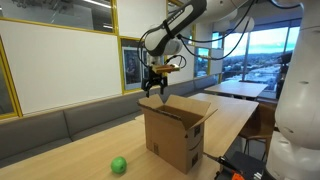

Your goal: Put the spoon, apple and masking tape inside the box.

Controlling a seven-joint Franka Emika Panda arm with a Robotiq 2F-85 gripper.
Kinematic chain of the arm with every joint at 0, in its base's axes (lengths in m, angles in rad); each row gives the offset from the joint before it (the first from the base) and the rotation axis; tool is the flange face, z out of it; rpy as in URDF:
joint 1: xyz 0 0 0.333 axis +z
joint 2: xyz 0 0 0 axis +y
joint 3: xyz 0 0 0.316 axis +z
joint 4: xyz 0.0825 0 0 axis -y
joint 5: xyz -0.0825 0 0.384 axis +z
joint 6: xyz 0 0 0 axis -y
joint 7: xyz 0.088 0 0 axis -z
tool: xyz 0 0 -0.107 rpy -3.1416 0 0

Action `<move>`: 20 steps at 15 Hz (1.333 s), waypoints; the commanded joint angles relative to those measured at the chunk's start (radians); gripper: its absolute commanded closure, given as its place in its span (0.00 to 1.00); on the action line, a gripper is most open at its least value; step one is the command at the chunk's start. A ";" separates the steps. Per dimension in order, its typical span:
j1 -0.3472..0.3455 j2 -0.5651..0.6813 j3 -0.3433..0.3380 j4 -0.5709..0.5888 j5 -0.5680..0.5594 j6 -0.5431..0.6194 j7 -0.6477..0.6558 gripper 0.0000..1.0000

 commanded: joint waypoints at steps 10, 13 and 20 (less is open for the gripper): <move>0.123 0.044 0.146 0.041 0.043 0.045 0.008 0.00; 0.155 0.129 0.172 0.056 0.031 0.092 0.019 0.00; 0.229 0.376 0.173 0.119 0.008 0.204 0.033 0.00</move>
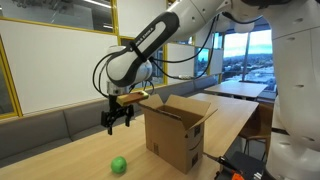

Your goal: Put the spoon, apple and masking tape inside the box.

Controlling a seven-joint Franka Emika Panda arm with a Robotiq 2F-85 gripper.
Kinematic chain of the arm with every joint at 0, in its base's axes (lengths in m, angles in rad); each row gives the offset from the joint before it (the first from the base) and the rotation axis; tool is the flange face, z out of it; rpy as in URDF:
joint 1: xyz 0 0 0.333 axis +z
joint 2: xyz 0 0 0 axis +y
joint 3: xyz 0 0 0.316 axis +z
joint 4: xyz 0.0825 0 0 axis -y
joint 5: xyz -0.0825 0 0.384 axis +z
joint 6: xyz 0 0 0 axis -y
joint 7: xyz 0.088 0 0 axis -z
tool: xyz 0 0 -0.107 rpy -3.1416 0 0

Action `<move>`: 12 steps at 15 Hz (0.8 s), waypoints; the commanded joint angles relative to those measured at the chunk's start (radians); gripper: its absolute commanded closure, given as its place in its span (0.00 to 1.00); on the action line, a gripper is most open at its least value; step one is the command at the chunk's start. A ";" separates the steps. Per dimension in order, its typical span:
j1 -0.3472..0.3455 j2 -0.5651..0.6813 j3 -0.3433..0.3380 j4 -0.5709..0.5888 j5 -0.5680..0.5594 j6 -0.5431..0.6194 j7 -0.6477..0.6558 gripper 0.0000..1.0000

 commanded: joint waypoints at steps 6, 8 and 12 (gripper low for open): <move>0.086 0.320 -0.065 0.194 -0.061 0.069 0.040 0.00; 0.107 0.379 -0.091 0.232 -0.072 0.090 0.056 0.00; 0.148 0.476 -0.142 0.305 -0.083 0.134 0.097 0.00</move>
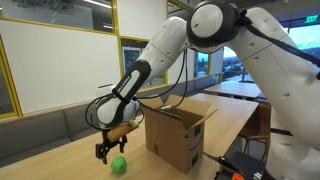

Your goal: Put the spoon, apple and masking tape inside the box.

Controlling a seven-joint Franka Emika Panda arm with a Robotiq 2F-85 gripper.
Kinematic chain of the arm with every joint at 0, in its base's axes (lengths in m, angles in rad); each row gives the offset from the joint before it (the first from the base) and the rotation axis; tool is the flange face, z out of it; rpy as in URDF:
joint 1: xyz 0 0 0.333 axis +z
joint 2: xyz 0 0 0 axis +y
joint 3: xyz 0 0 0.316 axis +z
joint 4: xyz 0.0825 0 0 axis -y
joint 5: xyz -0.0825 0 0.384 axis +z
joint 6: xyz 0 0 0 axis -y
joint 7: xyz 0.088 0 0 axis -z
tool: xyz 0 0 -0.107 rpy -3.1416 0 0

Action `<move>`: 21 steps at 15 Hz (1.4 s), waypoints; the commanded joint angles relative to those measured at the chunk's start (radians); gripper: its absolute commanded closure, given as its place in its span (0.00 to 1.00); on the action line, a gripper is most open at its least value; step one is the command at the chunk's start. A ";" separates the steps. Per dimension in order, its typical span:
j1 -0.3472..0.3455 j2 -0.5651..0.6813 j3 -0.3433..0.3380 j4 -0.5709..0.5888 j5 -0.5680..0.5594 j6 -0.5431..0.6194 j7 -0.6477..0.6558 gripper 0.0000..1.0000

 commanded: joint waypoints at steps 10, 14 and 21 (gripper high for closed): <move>0.104 0.255 -0.157 0.226 -0.048 0.065 0.119 0.00; 0.120 0.314 -0.190 0.284 -0.063 0.063 0.142 0.00; 0.118 0.381 -0.207 0.350 -0.054 0.060 0.148 0.00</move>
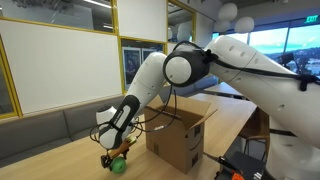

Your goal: Put the spoon, apple and masking tape inside the box.

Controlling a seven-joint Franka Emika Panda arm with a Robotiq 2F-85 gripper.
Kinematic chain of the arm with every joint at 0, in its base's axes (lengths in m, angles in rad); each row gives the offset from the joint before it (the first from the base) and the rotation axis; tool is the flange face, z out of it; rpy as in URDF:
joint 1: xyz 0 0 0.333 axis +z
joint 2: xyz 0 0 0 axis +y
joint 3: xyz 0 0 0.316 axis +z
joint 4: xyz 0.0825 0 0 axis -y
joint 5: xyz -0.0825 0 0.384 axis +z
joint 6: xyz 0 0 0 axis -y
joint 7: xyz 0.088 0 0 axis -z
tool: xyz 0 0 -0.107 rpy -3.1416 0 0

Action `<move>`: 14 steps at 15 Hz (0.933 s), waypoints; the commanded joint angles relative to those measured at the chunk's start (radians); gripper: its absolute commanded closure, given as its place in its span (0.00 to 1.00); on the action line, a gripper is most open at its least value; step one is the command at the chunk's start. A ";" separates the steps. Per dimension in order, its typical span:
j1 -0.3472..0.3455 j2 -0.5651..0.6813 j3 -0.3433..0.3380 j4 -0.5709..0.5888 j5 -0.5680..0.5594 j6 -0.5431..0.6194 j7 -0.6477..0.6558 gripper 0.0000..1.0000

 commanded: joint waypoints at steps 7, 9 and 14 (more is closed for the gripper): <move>0.000 0.041 -0.010 0.053 -0.002 -0.001 0.014 0.38; -0.005 0.016 -0.013 0.033 -0.002 -0.002 0.011 0.38; -0.038 -0.101 -0.012 -0.026 0.007 -0.020 0.002 0.38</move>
